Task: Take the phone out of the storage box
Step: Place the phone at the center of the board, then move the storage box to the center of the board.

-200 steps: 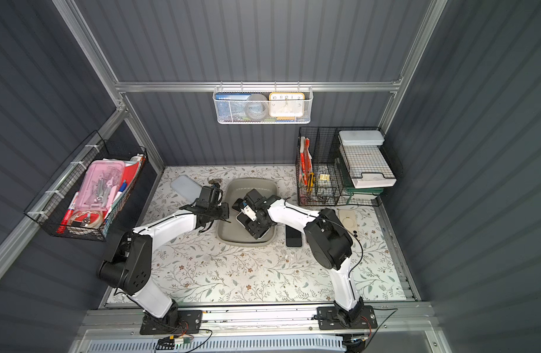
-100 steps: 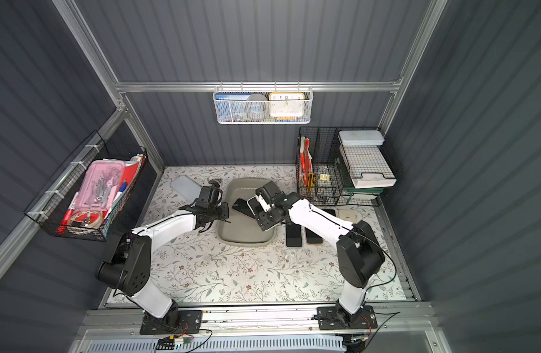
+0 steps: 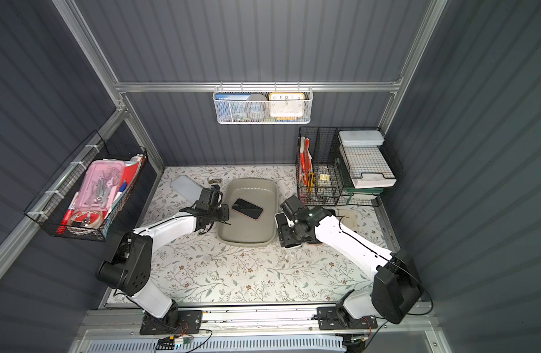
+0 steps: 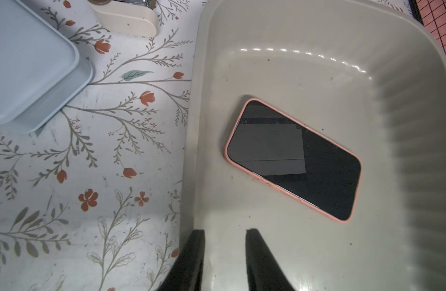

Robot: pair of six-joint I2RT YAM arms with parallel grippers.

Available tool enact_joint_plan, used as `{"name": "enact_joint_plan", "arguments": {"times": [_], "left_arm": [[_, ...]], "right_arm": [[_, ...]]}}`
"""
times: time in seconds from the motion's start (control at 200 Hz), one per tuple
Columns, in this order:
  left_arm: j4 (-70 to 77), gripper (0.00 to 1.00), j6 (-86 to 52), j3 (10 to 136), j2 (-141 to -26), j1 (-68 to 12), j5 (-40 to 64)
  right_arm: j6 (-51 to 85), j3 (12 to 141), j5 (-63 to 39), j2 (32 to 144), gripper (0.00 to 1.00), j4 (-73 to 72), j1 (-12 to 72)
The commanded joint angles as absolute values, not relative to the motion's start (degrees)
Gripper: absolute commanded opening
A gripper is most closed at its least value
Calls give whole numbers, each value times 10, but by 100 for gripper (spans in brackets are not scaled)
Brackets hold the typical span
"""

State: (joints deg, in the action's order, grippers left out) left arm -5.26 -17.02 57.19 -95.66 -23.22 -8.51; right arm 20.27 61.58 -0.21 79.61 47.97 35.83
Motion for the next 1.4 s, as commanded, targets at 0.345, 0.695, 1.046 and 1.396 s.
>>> {"name": "enact_joint_plan", "arguments": {"times": [0.345, 0.695, 1.046, 1.396], "left_arm": [[-91, 53, -172, 579, -927, -231, -122], [-134, 69, -170, 606, -915, -231, -163], [-101, 69, -174, 586, -978, -231, -174], [-104, 69, -169, 590, -982, -231, -176]], "right_arm": [[305, 524, -31, 730, 57, 529, 375], [349, 492, -35, 736, 57, 518, 416], [383, 454, -50, 744, 56, 480, 431], [406, 443, -36, 791, 56, 452, 443]]}}
